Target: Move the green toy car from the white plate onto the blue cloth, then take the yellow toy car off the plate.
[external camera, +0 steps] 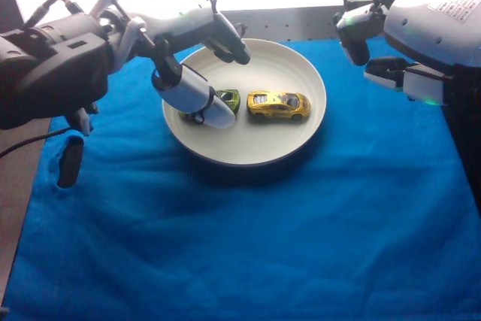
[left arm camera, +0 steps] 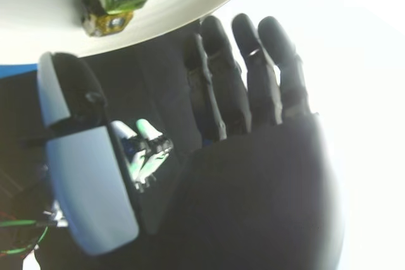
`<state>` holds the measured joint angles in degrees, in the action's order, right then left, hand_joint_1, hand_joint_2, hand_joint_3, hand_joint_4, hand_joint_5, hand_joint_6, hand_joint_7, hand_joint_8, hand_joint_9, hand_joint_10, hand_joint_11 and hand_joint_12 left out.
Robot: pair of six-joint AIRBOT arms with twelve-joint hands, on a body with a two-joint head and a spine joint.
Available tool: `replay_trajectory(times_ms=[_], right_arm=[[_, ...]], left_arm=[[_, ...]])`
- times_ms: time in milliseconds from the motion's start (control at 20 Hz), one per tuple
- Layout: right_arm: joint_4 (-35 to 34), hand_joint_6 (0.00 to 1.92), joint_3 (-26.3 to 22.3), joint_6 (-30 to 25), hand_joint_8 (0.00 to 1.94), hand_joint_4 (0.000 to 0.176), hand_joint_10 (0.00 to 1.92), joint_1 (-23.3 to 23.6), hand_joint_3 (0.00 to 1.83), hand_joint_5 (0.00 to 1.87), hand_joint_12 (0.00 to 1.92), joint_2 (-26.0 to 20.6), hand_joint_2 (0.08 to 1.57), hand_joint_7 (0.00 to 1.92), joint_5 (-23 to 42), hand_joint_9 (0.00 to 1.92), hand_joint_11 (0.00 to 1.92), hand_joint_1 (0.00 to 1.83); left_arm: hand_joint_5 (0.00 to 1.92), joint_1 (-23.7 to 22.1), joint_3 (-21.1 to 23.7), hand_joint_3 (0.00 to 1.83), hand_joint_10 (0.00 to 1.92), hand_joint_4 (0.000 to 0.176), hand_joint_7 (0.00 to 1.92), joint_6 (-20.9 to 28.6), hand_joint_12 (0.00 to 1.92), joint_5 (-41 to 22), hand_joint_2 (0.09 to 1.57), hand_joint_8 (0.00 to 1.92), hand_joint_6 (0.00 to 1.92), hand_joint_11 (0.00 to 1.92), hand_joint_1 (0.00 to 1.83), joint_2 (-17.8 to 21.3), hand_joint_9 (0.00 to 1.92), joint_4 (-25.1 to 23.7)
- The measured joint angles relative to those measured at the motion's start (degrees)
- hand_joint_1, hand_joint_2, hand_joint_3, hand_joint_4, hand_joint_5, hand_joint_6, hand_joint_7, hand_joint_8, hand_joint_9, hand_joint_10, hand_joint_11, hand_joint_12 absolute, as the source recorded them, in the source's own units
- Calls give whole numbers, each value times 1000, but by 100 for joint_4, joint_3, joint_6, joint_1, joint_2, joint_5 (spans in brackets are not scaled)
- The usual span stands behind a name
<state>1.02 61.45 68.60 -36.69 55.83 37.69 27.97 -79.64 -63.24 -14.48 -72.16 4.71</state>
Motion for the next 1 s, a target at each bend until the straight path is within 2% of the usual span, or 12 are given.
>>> replay_trajectory(times_ms=[50,150,200,250,350,550,750,800,850,1000], right_arm=[[0,1051,0,2,1117,0,1433,0,0,533,1858,0,1089,614,-2,613,602,1354],[-22,1048,0,2,1143,0,1457,0,0,532,1873,0,1079,618,0,623,618,1379],[-17,1242,0,0,1168,0,1478,0,0,728,1892,0,1181,620,2,622,622,1178],[-20,1282,2,2,1176,0,1472,0,1,768,1876,0,1202,623,0,635,637,1134],[-13,1279,0,2,1181,0,1460,0,0,786,1865,0,1203,639,4,645,643,1129],[-15,1271,0,2,1216,0,1492,-39,0,793,1887,2,1200,641,15,633,635,1133],[-17,1225,0,2,1164,0,1443,-39,0,822,1840,7,1185,656,15,635,622,1144],[-20,1251,0,2,1249,0,1466,-42,3,790,1860,7,1190,823,15,653,644,1184],[-17,1232,0,2,1178,0,1445,-39,0,814,1842,7,1186,693,17,649,640,1150],[-20,1214,0,2,1140,0,1424,-42,0,829,1834,7,1180,657,15,651,636,1144]], left_arm=[[792,0,0,5,1248,0,926,0,1687,2,885,116,32,0,986,0,184,0],[792,24,-35,0,1329,0,768,-2,1615,52,914,432,21,0,992,-31,173,48],[797,26,-44,0,1353,0,710,0,1622,66,916,584,19,0,993,-31,170,76],[807,26,-70,0,1344,0,696,-2,1657,70,918,696,20,0,998,-44,194,94],[812,31,-107,4,1295,0,687,-2,1738,63,922,710,20,0,1010,-50,221,122],[792,87,-208,2,1298,0,664,-2,1732,111,939,660,7,0,1003,-127,170,214],[767,127,-286,3,1424,0,568,-2,1918,179,961,619,1,0,937,-166,117,280],[760,127,-302,3,1434,0,559,-2,1920,179,967,610,0,0,927,-173,99,286],[760,127,-332,5,1426,0,545,-4,1921,184,972,601,1,0,941,-195,79,306],[783,155,-332,4,1518,0,526,-15,1921,199,993,694,16,0,970,-201,70,306]])
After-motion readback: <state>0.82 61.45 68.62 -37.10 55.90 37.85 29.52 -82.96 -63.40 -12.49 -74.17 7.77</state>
